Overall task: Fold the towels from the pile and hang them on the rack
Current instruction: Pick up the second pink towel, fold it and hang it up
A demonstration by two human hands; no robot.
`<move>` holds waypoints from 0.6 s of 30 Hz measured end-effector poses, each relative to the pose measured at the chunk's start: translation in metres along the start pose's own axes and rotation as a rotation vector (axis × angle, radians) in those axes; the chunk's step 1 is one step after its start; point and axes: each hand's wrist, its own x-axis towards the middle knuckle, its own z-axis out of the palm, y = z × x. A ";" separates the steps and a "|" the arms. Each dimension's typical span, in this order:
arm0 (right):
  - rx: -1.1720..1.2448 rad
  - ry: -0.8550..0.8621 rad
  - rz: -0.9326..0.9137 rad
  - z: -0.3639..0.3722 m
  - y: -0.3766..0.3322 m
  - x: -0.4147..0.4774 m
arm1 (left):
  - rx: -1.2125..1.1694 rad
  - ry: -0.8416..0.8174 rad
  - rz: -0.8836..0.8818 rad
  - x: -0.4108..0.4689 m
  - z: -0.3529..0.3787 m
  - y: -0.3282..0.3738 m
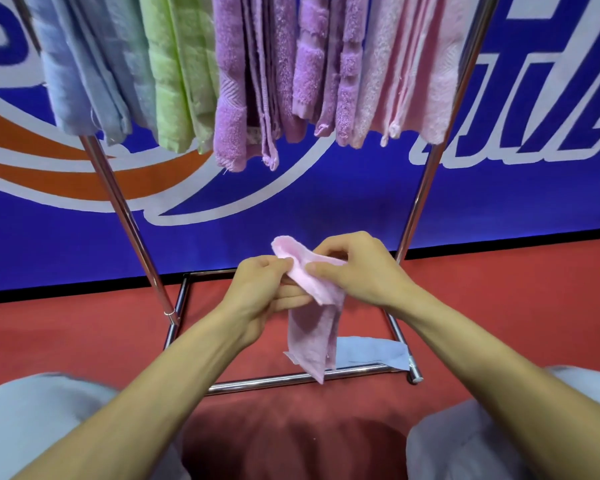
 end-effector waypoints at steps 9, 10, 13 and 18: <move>-0.226 -0.045 -0.216 0.005 0.002 -0.008 | -0.157 -0.054 -0.073 0.001 -0.005 0.002; -0.276 -0.024 -0.249 0.006 0.005 -0.007 | -0.146 -0.070 -0.085 0.001 -0.005 0.001; -0.340 -0.007 -0.284 0.004 0.012 -0.003 | 0.052 -0.030 -0.101 0.004 -0.005 0.000; -0.390 -0.005 -0.288 -0.001 0.017 -0.001 | 0.619 0.088 0.176 0.011 -0.015 -0.006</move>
